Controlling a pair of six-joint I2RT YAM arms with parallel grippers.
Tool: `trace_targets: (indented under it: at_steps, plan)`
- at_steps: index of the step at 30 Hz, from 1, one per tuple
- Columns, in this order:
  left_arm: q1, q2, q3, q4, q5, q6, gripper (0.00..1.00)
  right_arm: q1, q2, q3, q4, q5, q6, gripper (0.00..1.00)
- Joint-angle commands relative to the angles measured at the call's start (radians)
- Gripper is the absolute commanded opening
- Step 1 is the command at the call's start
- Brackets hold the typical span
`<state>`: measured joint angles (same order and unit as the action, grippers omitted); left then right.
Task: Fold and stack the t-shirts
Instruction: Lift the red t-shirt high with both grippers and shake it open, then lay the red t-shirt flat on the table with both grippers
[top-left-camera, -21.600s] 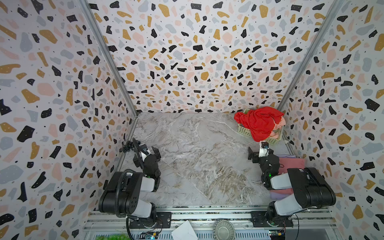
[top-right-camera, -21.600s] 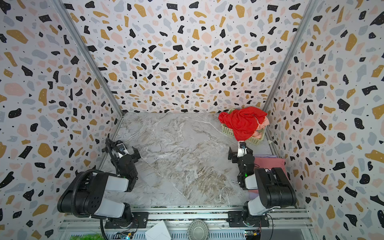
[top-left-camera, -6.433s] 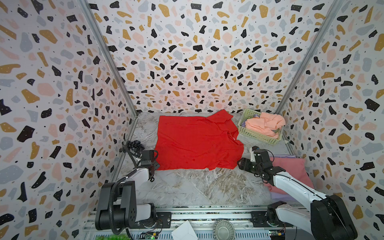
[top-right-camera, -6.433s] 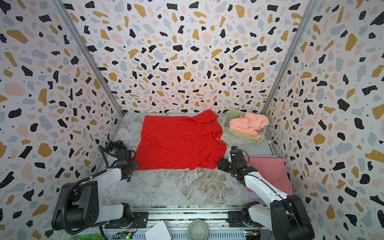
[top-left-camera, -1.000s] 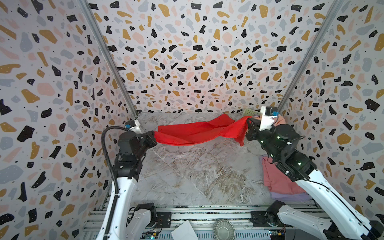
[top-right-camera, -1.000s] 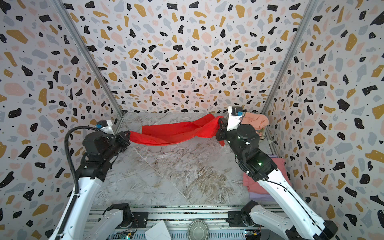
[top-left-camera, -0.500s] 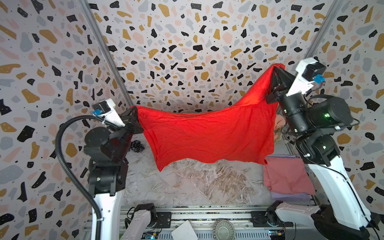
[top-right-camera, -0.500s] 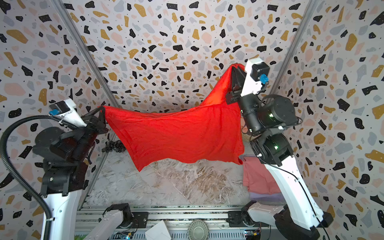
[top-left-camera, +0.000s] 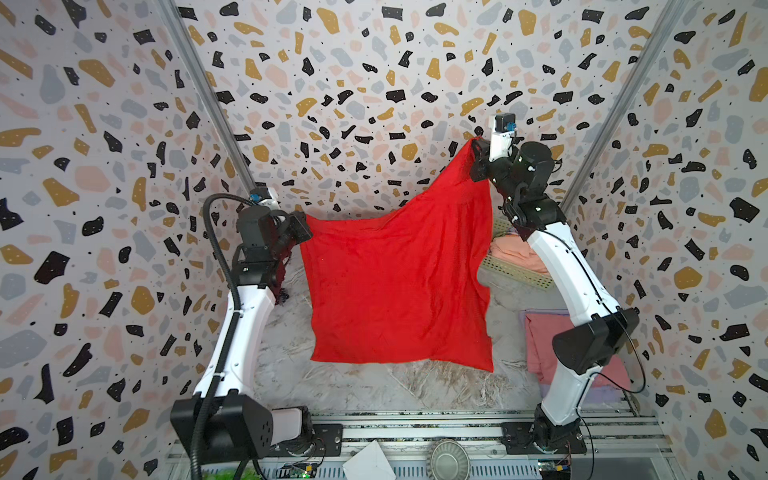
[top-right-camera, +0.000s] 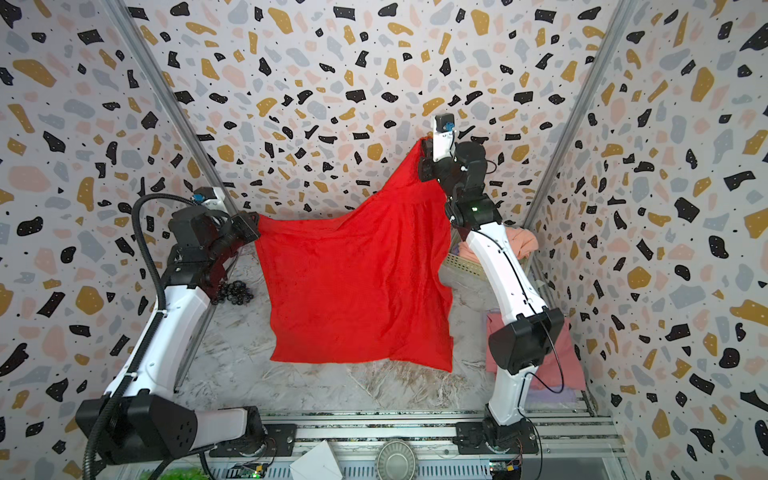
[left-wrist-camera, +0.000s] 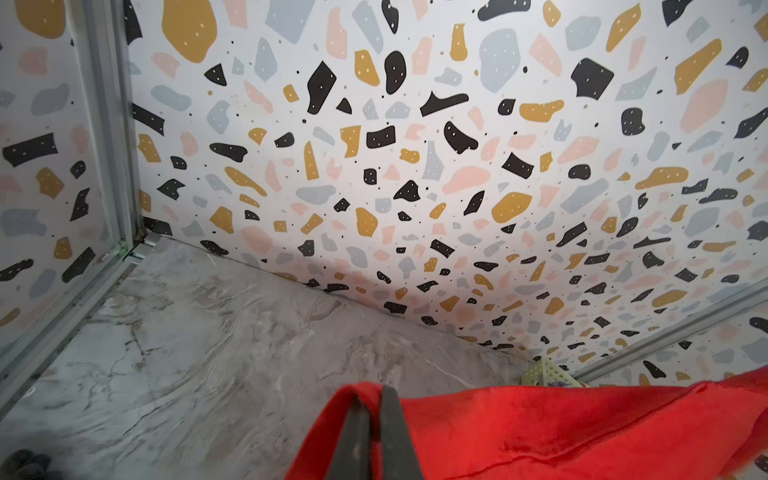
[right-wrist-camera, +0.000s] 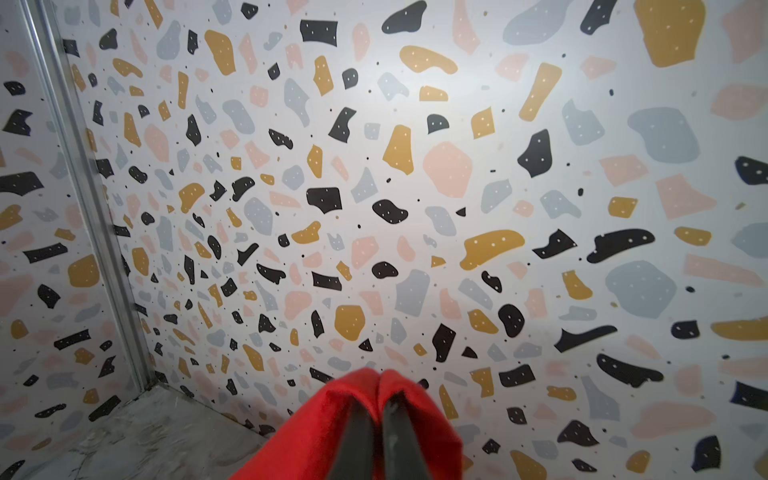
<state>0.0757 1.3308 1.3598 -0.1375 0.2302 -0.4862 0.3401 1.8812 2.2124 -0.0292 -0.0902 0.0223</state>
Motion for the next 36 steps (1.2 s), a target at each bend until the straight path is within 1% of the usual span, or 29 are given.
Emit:
trace_targets:
  at_steps: [1, 3, 5, 7, 9, 11, 14, 16, 19, 21, 22, 23, 24, 26, 27, 28, 29, 30, 33, 35, 36]
  plan:
    - [0.003, -0.021, 0.145, 0.078, 0.007, -0.001, 0.0, -0.021, -0.052, 0.208, 0.019, -0.033, 0.03, 0.0]
    - [0.003, -0.046, 0.197, 0.054, -0.009, 0.018, 0.0, -0.02, -0.102, 0.199, 0.029, -0.028, 0.017, 0.0]
    - [0.003, -0.078, 0.23, 0.02, -0.033, 0.045, 0.0, -0.019, -0.189, 0.112, 0.045, -0.029, 0.014, 0.0]
    - [0.003, -0.122, 0.229, -0.011, -0.058, 0.071, 0.0, -0.02, -0.314, -0.053, 0.082, -0.038, 0.013, 0.0]
    - [0.003, -0.165, 0.192, -0.034, -0.082, 0.084, 0.0, -0.018, -0.438, -0.22, 0.104, -0.033, 0.013, 0.0]
    - [0.003, -0.21, 0.125, -0.052, -0.084, 0.084, 0.0, -0.018, -0.555, -0.388, 0.101, -0.019, 0.03, 0.0]
    - [0.003, -0.278, -0.035, -0.086, -0.08, 0.08, 0.0, -0.014, -0.712, -0.624, 0.052, -0.016, 0.092, 0.0]
    - [0.003, -0.33, -0.156, -0.119, -0.108, 0.062, 0.0, -0.012, -0.806, -0.804, 0.002, -0.019, 0.167, 0.0]
    - [0.003, -0.414, -0.313, -0.186, -0.15, -0.014, 0.0, -0.004, -0.923, -1.06, -0.066, -0.094, 0.285, 0.0]
    - [0.003, -0.486, -0.409, -0.221, -0.146, -0.06, 0.0, 0.009, -0.987, -1.213, -0.159, -0.091, 0.374, 0.0]
    - [0.003, -0.516, -0.442, -0.23, -0.118, -0.071, 0.0, 0.015, -1.01, -1.256, -0.217, -0.061, 0.412, 0.0]
    - [0.003, -0.542, -0.471, -0.26, -0.1, -0.077, 0.03, 0.021, -1.039, -1.291, -0.281, -0.023, 0.45, 0.0]
    - [0.003, -0.56, -0.493, -0.297, -0.084, -0.073, 0.15, 0.022, -1.067, -1.311, -0.326, -0.002, 0.466, 0.0]
    - [0.003, -0.587, -0.515, -0.364, -0.071, -0.055, 0.28, 0.022, -1.112, -1.312, -0.387, 0.047, 0.467, 0.01]
    - [0.003, -0.6, -0.523, -0.38, -0.074, -0.055, 0.42, 0.022, -1.126, -1.3, -0.394, 0.074, 0.45, 0.07]
    - [0.003, -0.607, -0.523, -0.38, -0.071, -0.053, 0.51, 0.022, -1.129, -1.288, -0.392, 0.09, 0.436, 0.17]
    - [0.003, -0.613, -0.516, -0.374, -0.068, -0.054, 0.58, 0.022, -1.127, -1.273, -0.377, 0.098, 0.421, 0.33]
    - [0.003, -0.608, -0.505, -0.369, -0.069, -0.054, 0.6, 0.022, -1.121, -1.265, -0.351, 0.087, 0.407, 0.42]
    - [0.003, -0.566, -0.459, -0.341, -0.075, -0.045, 0.64, 0.023, -1.054, -1.238, -0.265, 0.0, 0.375, 0.52]
    - [0.003, -0.53, -0.458, -0.288, -0.061, -0.05, 0.65, 0.028, -0.995, -1.229, -0.21, -0.081, 0.361, 0.63]
    - [0.003, -0.511, -0.465, -0.266, -0.048, -0.053, 0.65, 0.036, -0.971, -1.234, -0.179, -0.094, 0.361, 0.64]
